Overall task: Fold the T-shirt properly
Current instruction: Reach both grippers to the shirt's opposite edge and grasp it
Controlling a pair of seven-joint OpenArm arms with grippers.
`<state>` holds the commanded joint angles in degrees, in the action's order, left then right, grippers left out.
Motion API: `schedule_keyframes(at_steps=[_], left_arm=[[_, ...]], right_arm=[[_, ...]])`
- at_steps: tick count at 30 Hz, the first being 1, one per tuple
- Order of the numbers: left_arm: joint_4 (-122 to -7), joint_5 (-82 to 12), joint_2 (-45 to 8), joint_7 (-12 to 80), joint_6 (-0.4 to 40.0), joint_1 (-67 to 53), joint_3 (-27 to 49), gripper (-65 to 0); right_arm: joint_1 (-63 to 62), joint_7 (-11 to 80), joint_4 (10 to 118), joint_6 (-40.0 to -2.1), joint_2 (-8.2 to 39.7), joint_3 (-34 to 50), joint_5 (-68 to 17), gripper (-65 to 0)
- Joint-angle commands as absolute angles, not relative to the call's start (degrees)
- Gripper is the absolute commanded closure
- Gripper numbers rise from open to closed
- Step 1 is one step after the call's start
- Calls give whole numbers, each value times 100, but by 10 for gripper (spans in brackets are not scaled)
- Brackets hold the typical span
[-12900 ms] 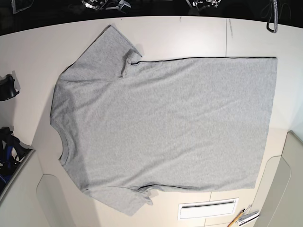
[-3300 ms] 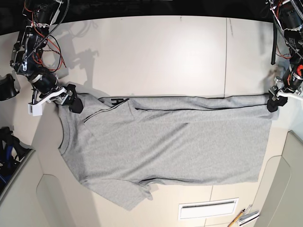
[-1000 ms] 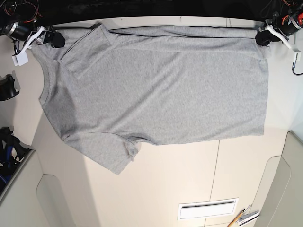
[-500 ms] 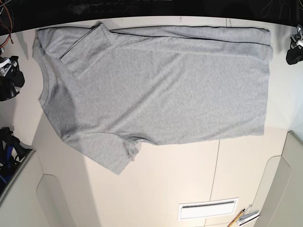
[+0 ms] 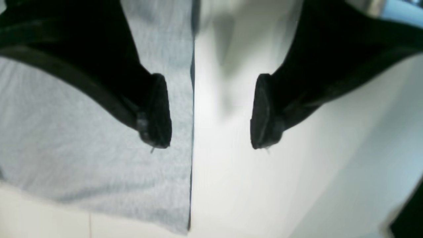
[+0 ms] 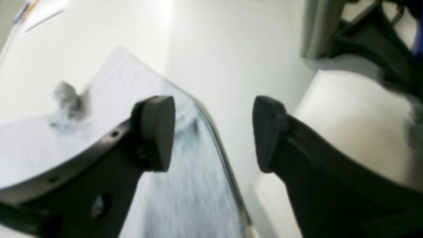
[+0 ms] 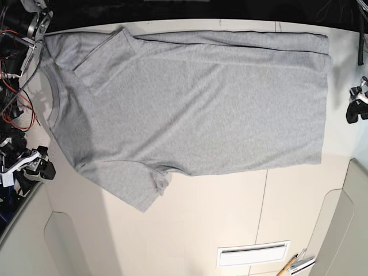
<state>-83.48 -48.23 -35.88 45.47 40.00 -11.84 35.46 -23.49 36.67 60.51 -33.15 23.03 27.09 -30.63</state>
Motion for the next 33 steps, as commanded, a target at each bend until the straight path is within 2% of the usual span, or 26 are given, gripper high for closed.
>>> schedule_keyframes(at_steps=[7,13,18,26,33], left_arm=[[-6228,-4121,-3717,4066,4000,705,2425,-423],[-5068,-3765,-3715,3706,4000,1675,1566,-423],[-4893,-3876,-3621,3706,4000,1809,1184,-423],[-4893,-3717,-3135,3717,4000,1806,1184,-423],[-4893,-3822,-3109,3776,4000,1809,1184,-423]], right_arm=[[-2995,2956,4399,-3319,2300,2547,-2565,-369],[-2995,2670,3695,-3330,2296,2545,-2397,-369],[-2995,2670,3524,-3345,2228,2545,-2397,-369],[-2995,2676,3524,-3380,1872,2534,-2397,-369],[-2995,2700,3524,-3452,1627,2414,-2399,-369]])
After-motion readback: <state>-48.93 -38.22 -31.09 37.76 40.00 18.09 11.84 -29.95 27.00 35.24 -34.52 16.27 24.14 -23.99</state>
